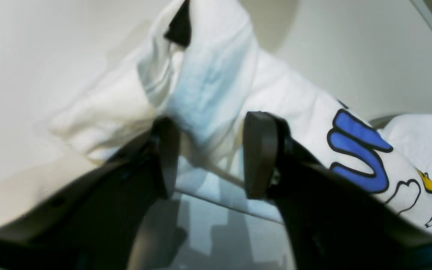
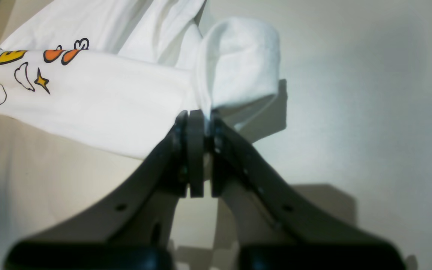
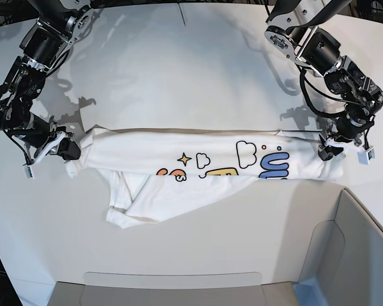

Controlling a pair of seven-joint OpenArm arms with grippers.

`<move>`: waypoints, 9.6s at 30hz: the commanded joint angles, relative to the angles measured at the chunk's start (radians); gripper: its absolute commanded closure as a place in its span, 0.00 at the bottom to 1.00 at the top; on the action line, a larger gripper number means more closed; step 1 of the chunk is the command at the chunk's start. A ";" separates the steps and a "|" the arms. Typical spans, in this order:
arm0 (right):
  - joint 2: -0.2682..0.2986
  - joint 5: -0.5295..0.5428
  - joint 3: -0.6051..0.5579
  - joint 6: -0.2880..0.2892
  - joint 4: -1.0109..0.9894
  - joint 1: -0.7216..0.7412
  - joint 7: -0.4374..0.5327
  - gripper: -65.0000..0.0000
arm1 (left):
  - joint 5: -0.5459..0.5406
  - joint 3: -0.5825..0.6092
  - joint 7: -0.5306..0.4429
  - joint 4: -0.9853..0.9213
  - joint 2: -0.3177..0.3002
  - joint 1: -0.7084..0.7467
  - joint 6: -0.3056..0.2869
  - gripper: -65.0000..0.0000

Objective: Layout the t-shirt on the table in an organized manner, then fold the t-shirt properly

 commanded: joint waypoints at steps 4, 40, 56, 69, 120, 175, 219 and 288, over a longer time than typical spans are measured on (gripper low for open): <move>0.016 0.019 0.002 0.001 0.020 0.023 0.017 1.00 | -0.021 0.003 -0.012 0.018 -0.013 -0.027 -0.009 0.83; 0.011 0.024 0.002 0.001 0.021 -0.014 0.016 1.00 | -0.020 -0.023 -0.341 -0.553 -0.033 -0.460 0.123 0.64; 0.011 0.024 0.000 0.001 0.021 -0.018 0.016 1.00 | -0.017 0.339 -0.382 -0.358 -0.037 -0.334 0.385 0.44; 0.011 0.024 -0.001 0.001 0.021 -0.012 0.016 1.00 | -0.020 0.342 -0.175 0.160 -0.037 0.037 0.288 0.53; -0.003 0.025 -0.003 0.001 0.021 -0.012 0.016 1.00 | -0.018 0.492 -0.201 0.116 -0.033 0.201 0.121 0.63; 0.002 0.051 0.002 0.001 0.021 -0.020 0.014 1.00 | -0.012 0.560 -0.284 0.122 -0.036 0.223 0.124 1.00; 0.030 0.051 -0.004 0.003 0.023 -0.006 -0.010 1.00 | -0.021 -0.020 0.032 0.724 -0.028 0.405 -0.009 1.00; 0.056 0.047 -0.259 0.009 0.262 -0.164 -0.141 1.00 | -0.021 0.060 0.305 0.464 0.244 0.525 -0.009 0.62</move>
